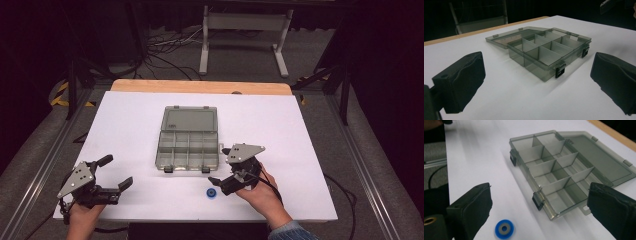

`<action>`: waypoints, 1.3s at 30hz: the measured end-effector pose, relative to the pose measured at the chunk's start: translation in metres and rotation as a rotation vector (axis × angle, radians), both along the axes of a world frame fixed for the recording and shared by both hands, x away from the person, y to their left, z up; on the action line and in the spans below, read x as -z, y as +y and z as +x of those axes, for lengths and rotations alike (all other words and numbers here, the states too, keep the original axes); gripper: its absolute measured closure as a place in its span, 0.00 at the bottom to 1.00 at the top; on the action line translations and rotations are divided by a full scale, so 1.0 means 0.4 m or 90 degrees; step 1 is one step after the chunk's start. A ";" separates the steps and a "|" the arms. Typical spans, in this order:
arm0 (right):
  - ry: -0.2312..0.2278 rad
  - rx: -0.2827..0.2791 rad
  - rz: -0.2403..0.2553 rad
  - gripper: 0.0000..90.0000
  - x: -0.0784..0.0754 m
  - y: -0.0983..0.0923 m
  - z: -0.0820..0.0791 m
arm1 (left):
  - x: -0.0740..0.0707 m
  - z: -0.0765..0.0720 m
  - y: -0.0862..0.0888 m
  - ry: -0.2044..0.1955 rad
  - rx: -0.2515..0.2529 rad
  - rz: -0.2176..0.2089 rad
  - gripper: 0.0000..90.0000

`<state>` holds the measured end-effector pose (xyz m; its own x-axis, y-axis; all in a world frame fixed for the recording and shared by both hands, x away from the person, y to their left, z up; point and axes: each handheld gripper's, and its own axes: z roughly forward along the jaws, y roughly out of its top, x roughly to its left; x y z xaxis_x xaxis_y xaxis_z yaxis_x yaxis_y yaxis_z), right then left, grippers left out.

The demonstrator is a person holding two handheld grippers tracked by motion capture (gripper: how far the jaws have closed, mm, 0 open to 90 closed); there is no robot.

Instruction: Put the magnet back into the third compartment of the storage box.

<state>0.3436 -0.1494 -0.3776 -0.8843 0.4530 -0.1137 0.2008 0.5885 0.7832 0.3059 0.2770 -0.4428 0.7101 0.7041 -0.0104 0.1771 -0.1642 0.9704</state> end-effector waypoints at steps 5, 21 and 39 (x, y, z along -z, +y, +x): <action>0.024 -0.011 -0.051 0.08 -0.015 0.021 -0.001 | 0.001 0.000 0.001 0.003 0.001 -0.002 0.00; 0.128 -0.054 -0.216 0.12 -0.007 0.088 0.000 | 0.005 0.003 0.000 0.006 -0.003 -0.007 0.00; 0.170 -0.075 -0.297 0.22 0.038 0.120 0.002 | 0.005 0.003 -0.001 0.005 -0.002 -0.006 0.00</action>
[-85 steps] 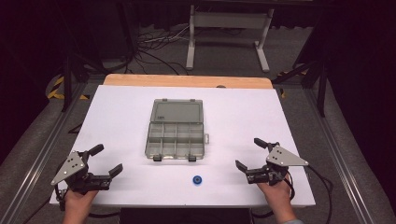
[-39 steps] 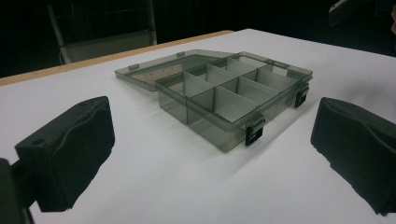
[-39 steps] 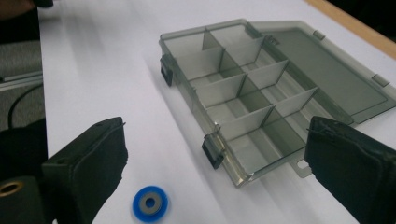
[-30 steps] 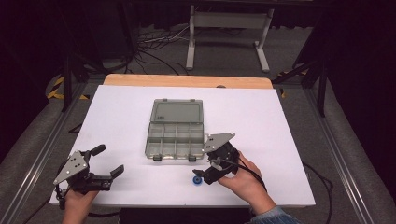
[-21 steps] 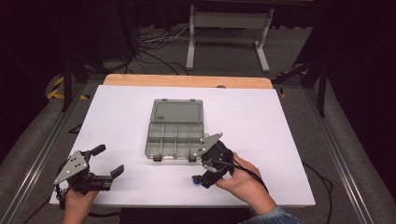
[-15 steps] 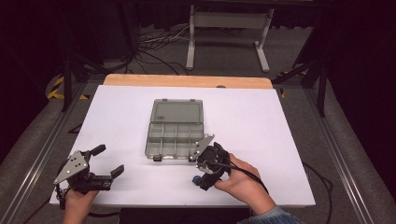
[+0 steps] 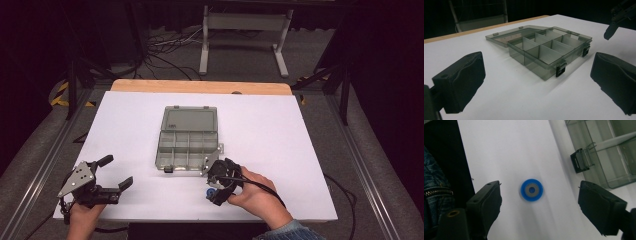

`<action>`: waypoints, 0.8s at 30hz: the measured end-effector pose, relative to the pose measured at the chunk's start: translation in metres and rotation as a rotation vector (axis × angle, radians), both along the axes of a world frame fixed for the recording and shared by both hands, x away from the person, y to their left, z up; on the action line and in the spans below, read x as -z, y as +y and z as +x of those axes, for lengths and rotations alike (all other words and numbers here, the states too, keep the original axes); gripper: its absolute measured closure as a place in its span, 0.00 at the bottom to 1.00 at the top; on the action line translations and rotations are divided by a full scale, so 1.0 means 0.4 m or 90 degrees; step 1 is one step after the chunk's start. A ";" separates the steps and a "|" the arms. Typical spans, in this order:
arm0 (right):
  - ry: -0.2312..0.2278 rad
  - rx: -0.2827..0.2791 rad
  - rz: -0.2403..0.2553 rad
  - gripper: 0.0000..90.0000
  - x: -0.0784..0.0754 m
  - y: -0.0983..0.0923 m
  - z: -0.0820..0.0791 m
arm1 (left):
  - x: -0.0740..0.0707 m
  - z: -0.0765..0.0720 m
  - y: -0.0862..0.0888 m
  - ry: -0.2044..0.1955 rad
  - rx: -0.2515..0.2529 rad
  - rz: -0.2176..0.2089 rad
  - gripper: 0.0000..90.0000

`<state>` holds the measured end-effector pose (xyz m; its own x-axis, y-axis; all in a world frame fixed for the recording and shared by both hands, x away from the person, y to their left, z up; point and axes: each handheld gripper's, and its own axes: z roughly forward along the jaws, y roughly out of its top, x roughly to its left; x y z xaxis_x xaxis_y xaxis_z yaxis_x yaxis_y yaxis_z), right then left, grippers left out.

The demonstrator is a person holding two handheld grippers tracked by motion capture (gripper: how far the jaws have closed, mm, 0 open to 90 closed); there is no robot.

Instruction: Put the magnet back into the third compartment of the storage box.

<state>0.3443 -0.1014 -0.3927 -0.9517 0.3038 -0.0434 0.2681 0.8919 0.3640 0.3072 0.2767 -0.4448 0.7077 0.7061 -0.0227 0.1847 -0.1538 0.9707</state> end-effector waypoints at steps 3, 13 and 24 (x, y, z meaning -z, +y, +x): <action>0.003 -0.006 -0.003 0.25 0.012 0.005 0.001 | 0.000 -0.001 0.000 0.002 -0.001 0.000 0.00; 0.017 -0.020 -0.018 0.43 0.058 0.020 0.007 | -0.001 -0.001 0.001 0.001 0.000 0.001 0.00; 0.021 -0.028 -0.037 0.64 0.086 0.031 0.009 | -0.001 0.000 0.002 0.001 0.003 0.004 0.00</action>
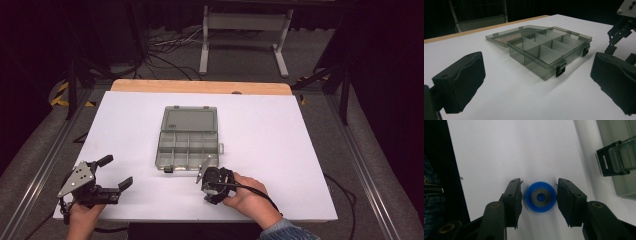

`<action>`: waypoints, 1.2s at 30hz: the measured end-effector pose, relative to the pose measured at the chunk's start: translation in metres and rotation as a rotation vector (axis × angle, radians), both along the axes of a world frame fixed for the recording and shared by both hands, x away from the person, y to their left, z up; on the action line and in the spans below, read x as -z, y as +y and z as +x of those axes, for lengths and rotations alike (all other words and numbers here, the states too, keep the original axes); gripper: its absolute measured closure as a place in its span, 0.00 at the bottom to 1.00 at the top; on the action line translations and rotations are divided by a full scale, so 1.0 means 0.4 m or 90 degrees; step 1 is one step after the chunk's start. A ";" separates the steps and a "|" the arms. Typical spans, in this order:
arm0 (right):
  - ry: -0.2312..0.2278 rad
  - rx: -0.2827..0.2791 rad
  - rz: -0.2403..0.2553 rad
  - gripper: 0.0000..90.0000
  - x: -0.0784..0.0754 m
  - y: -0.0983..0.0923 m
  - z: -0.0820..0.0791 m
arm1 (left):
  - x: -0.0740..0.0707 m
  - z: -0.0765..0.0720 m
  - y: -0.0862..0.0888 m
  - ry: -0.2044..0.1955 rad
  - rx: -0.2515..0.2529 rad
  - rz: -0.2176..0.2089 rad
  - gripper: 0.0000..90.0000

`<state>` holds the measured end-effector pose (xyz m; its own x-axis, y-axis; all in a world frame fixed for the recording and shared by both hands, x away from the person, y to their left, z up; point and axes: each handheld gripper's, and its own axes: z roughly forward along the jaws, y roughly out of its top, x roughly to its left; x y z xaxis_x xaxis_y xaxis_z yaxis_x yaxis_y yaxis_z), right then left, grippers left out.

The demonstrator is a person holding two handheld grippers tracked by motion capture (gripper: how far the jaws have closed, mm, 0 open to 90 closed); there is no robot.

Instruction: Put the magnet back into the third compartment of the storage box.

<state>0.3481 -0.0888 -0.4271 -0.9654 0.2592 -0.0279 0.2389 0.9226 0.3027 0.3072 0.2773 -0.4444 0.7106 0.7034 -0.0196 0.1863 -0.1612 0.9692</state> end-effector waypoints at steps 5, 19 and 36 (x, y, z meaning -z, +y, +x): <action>0.001 0.001 0.002 0.69 -0.001 -0.001 0.001 | 0.001 0.000 -0.001 -0.003 -0.003 -0.005 0.00; -0.007 0.012 0.044 0.70 -0.073 -0.017 0.015 | 0.000 0.000 0.000 -0.003 -0.004 -0.003 0.00; -0.021 0.031 0.084 0.69 -0.156 -0.020 0.077 | -0.001 0.000 0.002 -0.001 -0.002 -0.002 0.00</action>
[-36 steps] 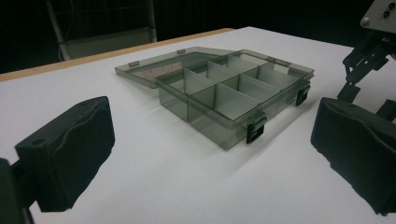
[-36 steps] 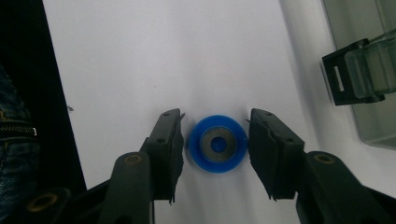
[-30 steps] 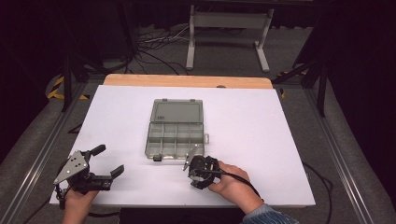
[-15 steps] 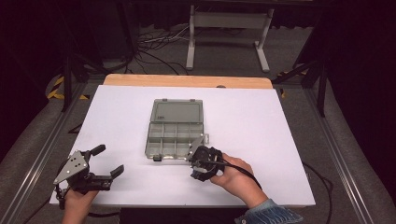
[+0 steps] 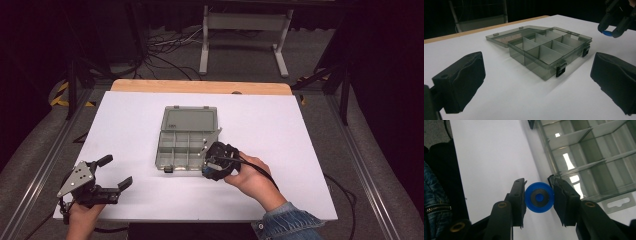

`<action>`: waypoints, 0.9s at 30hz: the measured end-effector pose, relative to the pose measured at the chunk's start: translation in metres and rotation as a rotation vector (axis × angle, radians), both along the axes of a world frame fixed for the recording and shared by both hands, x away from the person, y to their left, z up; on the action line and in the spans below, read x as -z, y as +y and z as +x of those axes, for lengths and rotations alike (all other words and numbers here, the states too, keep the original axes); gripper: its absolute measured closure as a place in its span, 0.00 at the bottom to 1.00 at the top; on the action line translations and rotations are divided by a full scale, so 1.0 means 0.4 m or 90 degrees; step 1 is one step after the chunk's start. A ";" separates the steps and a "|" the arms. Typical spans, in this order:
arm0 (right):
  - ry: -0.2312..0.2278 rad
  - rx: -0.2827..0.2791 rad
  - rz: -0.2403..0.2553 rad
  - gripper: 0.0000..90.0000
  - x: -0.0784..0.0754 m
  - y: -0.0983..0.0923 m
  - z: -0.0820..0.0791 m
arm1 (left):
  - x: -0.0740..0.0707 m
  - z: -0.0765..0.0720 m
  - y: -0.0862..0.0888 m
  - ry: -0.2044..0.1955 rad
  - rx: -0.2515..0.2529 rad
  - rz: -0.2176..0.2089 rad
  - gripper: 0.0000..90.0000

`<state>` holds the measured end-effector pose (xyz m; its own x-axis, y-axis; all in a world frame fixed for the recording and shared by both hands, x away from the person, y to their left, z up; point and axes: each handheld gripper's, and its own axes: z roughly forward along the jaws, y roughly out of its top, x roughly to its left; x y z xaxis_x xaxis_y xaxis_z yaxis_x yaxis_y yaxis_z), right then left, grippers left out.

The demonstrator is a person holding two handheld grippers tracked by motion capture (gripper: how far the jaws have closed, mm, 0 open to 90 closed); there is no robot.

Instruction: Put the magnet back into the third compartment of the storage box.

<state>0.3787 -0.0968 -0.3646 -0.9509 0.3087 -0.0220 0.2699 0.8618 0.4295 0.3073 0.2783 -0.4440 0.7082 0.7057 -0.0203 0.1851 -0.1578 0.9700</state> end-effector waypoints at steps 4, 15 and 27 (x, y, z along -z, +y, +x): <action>-0.008 0.006 0.007 0.69 -0.014 0.003 0.017 | 0.001 0.000 -0.001 0.000 -0.001 -0.003 0.00; -0.020 0.035 0.016 0.70 -0.035 0.022 0.082 | 0.000 0.001 0.000 0.001 0.002 0.001 0.00; -0.029 0.054 0.022 0.70 -0.056 0.035 0.136 | 0.001 0.001 0.001 0.002 0.002 0.000 0.00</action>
